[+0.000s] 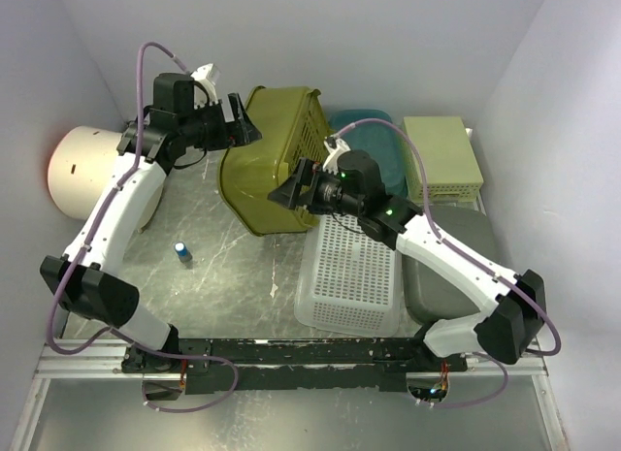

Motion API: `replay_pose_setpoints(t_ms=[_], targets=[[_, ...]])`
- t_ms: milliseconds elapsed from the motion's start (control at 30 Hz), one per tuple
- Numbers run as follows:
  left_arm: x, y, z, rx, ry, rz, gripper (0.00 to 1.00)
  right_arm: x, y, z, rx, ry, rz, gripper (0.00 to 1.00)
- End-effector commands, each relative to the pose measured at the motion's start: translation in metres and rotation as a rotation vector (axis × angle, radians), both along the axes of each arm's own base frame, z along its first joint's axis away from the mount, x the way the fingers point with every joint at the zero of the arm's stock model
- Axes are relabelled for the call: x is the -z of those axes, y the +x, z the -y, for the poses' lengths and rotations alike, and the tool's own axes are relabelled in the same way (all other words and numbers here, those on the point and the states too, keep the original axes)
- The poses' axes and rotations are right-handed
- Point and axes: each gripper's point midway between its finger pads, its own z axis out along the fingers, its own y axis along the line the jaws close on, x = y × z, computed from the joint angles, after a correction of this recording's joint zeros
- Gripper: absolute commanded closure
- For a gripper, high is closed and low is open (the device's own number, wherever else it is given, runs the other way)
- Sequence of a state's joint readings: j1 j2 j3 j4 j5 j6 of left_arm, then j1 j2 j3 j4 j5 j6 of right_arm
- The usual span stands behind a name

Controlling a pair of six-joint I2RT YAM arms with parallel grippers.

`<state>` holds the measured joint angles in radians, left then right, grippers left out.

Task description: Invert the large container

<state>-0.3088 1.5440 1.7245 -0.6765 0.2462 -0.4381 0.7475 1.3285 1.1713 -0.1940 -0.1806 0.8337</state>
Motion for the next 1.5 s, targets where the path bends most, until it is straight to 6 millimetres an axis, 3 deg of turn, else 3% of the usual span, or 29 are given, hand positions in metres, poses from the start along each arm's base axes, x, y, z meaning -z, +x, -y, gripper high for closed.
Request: replay_pose_setpoints(t_ms=[0, 133, 300, 500, 633, 733, 833, 933, 1033, 1233, 1367, 1467], targets=[[-0.004, 0.002, 0.016, 0.074, -0.053, 0.015, 0.01, -0.019, 0.005, -0.014, -0.031, 0.033, 0.063, 0.12], [0.006, 0.01, 0.022, 0.086, -0.068, -0.009, 0.02, -0.012, 0.011, -0.009, 0.01, -0.015, 0.036, 0.11], [0.015, 0.025, 0.015, 0.056, -0.062, -0.015, 0.02, -0.012, 0.008, 0.002, 0.042, -0.042, 0.023, 0.11], [0.034, 0.045, 0.001, 0.007, -0.019, -0.035, 0.02, -0.02, 0.006, 0.037, 0.146, -0.159, 0.024, 0.1], [0.063, 0.054, -0.022, -0.03, -0.038, -0.095, 0.02, -0.031, 0.003, 0.059, 0.205, -0.205, 0.048, 0.09], [0.072, 0.054, -0.048, -0.084, -0.052, -0.103, 0.02, -0.037, 0.002, 0.067, 0.232, -0.211, 0.06, 0.09], [0.086, 0.057, -0.077, -0.145, -0.033, -0.125, 0.01, -0.037, 0.003, 0.074, 0.266, -0.219, 0.059, 0.09], [0.098, 0.058, -0.092, -0.138, -0.069, -0.165, 0.02, -0.031, 0.006, 0.073, 0.27, -0.234, 0.06, 0.09], [0.086, 0.06, -0.105, -0.169, -0.034, -0.131, 0.01, -0.023, 0.011, 0.071, 0.271, -0.262, 0.049, 0.09], [0.021, 0.056, -0.14, -0.33, 0.081, 0.015, 0.01, -0.015, 0.021, 0.076, 0.313, -0.331, 0.031, 0.08], [-0.005, 0.04, -0.137, -0.333, 0.067, 0.075, 0.01, -0.028, 0.037, 0.106, 0.451, -0.481, 0.049, 0.04], [-0.017, 0.018, -0.133, -0.363, 0.061, 0.098, 0.01, -0.049, 0.048, 0.153, 0.723, -0.576, 0.052, 0.02]])
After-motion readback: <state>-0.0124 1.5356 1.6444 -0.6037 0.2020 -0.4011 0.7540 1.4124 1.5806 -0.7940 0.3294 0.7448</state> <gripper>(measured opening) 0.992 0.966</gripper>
